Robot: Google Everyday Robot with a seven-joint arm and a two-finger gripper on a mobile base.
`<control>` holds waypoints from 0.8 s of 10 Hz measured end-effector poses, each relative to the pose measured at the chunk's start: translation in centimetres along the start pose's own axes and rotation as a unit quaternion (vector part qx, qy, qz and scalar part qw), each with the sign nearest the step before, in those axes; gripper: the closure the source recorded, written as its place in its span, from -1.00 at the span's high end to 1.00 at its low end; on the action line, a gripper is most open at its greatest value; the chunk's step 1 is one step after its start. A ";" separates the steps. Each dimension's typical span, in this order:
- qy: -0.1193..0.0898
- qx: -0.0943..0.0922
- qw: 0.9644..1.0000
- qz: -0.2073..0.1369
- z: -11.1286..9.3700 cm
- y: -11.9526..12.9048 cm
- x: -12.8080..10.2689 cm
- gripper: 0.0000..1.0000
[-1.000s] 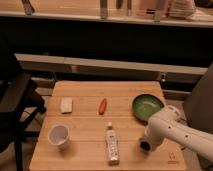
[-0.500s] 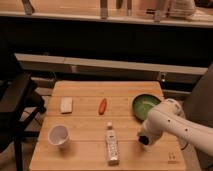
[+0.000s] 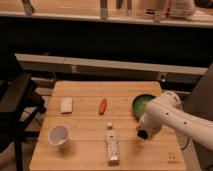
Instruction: Place the eraser on the white sponge
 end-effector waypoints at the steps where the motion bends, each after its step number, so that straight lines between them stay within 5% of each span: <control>1: 0.002 0.000 1.000 -0.005 -0.3 -0.6 -0.1 -1.00; 8: 0.008 -0.002 1.000 -0.012 -1.9 -3.0 0.5 -1.00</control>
